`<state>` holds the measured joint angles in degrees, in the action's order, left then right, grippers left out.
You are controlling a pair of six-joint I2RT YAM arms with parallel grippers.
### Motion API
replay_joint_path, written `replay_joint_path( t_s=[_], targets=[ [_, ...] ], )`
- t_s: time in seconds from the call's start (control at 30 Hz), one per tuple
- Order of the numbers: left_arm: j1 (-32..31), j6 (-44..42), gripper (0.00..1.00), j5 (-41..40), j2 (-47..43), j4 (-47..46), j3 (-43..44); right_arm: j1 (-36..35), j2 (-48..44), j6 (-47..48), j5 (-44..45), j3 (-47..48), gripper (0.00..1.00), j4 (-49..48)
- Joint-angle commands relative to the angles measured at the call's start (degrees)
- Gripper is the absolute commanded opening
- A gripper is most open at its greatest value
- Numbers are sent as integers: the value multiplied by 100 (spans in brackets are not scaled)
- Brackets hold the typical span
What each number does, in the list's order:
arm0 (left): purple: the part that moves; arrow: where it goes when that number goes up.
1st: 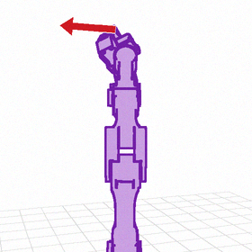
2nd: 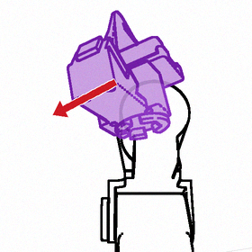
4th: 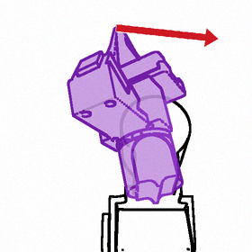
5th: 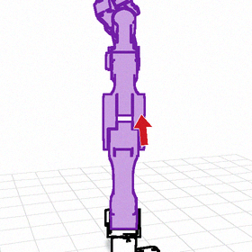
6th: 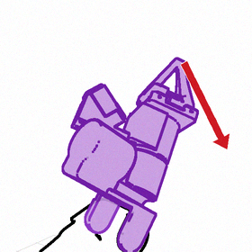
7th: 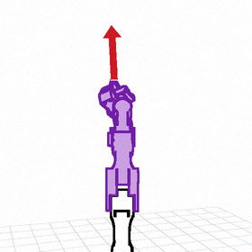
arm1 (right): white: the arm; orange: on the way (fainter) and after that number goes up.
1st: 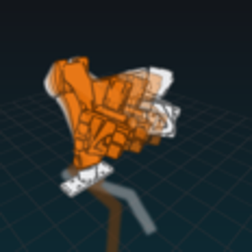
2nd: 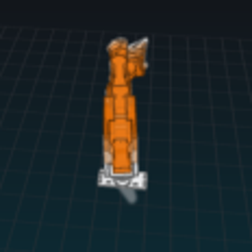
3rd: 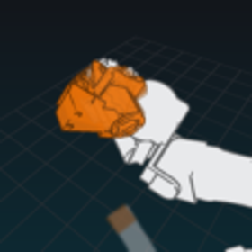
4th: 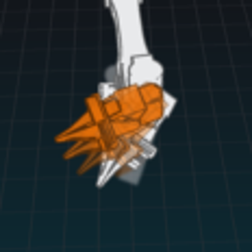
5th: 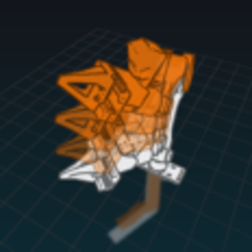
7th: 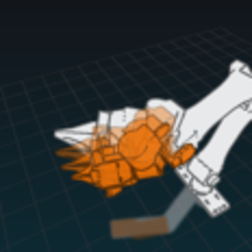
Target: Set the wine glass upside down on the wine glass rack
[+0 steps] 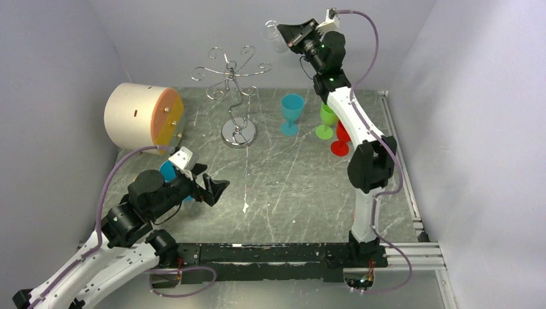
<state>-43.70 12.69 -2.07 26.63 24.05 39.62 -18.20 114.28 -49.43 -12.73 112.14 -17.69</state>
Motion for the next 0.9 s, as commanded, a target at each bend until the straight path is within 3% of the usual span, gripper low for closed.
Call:
replay_joint_path(
  t_s=[0.0,0.17,0.87],
  targets=[
    [13,25,99,158,61,64,97,-80,710,-178,-159,1073,0,-105],
    [15,32,99,195,111,87,112,-270,1169,-50,-234,1701,0,199],
    [18,41,99,237,61,67,106,-760,1572,348,-141,2214,0,448]
  ],
)
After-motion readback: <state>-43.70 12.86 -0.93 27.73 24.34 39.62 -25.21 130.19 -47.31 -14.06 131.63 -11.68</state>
